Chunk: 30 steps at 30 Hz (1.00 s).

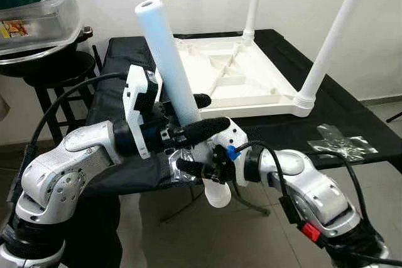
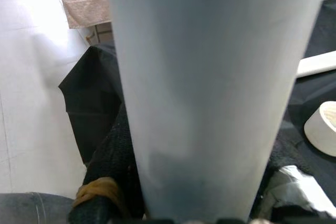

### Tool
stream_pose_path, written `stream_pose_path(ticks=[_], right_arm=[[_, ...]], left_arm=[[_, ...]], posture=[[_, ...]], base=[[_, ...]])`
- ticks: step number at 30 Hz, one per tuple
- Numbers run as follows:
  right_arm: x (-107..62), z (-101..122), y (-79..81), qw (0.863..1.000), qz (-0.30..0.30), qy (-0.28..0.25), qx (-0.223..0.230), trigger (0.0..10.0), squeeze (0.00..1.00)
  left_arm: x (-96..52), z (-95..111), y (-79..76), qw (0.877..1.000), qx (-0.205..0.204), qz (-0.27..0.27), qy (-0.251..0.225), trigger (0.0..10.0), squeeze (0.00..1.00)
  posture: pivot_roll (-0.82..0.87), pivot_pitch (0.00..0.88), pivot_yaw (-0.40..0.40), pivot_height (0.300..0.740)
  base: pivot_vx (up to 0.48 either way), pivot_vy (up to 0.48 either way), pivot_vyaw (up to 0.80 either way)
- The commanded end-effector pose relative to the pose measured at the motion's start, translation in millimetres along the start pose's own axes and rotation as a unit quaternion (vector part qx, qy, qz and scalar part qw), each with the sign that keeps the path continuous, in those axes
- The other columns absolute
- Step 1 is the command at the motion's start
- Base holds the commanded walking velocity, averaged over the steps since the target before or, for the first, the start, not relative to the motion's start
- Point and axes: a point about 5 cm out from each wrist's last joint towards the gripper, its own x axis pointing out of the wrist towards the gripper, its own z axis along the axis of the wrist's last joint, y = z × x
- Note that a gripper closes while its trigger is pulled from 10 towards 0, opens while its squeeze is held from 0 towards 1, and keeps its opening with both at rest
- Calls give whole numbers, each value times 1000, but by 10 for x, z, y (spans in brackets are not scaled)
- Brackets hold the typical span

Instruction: Building children table

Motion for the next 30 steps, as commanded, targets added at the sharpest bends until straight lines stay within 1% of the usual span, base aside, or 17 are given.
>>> stream_pose_path(ticks=[1, 10, 11, 12, 13, 14, 15, 16, 18, 19, 20, 21, 26, 27, 28, 29, 30], right_arm=[[18, 30, -13, 1000, -11, -7, -8, 10000, 0], [42, 62, -28, 1000, -22, -21, -4, 10000, 0], [36, 97, -36, 999, -20, -43, 9, 10000, 118], [36, 97, -36, 999, -20, -43, 9, 10000, 118], [12, 137, -28, 998, -8, -59, 12, 10000, 1000], [12, 137, -28, 998, -8, -59, 12, 10000, 1000], [-110, 216, -18, 995, 41, -89, 9, 10000, 1000], [-110, 216, -18, 995, 41, -89, 9, 10000, 1000], [-263, 240, -29, 991, 91, -94, -6, 10000, 1000], [-364, 248, -58, 989, 119, -89, -10, 10000, 1000], [-364, 248, -58, 989, 119, -89, -10, 10000, 1000], [-479, 263, -95, 985, 149, -84, -9, 10000, 1000], [-682, 274, -176, 975, 218, -40, -30, 10000, 1000], [-692, 279, -202, 973, 224, -30, -40, 10000, 173], [-697, 284, -219, 972, 228, -25, -46, 10000, 173], [-683, 307, -239, 972, 229, -27, -51, 10000, 0], [-674, 323, -251, 971, 230, -29, -54, 10000, 0]], left_arm=[[18, 71, 26, 1000, 4, 7, -16, 0, 0], [21, 120, 66, 999, 15, 21, -24, 0, 0], [25, 133, 73, 999, 18, 22, -25, 0, 0], [25, 133, 73, 999, 18, 22, -25, 0, 0], [31, 146, 77, 999, 21, 21, -25, 0, 0], [31, 146, 77, 999, 21, 21, -25, 0, 0], [38, 155, 53, 1000, 23, 3, -16, 0, 0], [38, 155, 53, 1000, 23, 3, -16, 0, 0], [48, 152, 6, 999, 19, -25, -5, 0, 0], [51, 150, -39, 999, 14, -51, 3, 0, 0], [51, 150, -39, 999, 14, -51, 3, 0, 0], [50, 148, -100, 996, 8, -85, 15, 0, 0], [32, 195, -208, 986, -13, -167, 25, 0, 0], [39, 218, -222, 982, -18, -184, 23, 0, 0], [46, 235, -228, 980, -20, -195, 21, 0, 0], [69, 261, -239, 978, -24, -207, 14, 0, 0], [85, 279, -247, 976, -27, -216, 10, 0, 0]], posture=[[6, 107, -2, 740], [7, 102, -1, 740], [7, 101, 0, 740], [7, 101, 0, 740], [9, 102, 0, 740], [9, 102, 0, 740], [8, 105, 2, 740], [8, 105, 2, 740], [10, 106, -3, 740], [11, 108, -4, 740], [11, 108, -4, 740], [11, 108, -4, 740], [16, 107, -16, 740], [17, 107, -19, 740], [17, 107, -19, 740], [19, 107, -24, 740], [20, 107, -24, 740]], base=[[0, 0, 0], [0, 0, 0], [0, 0, 0], [0, 0, 0], [0, 0, 0], [0, 0, 0], [0, 0, 0], [0, 0, 0], [0, 0, 0], [0, 0, 0], [0, 0, 0], [0, 0, 0], [0, 0, 0], [0, 0, 0], [0, 0, 0], [0, 0, 0], [0, 0, 0]])
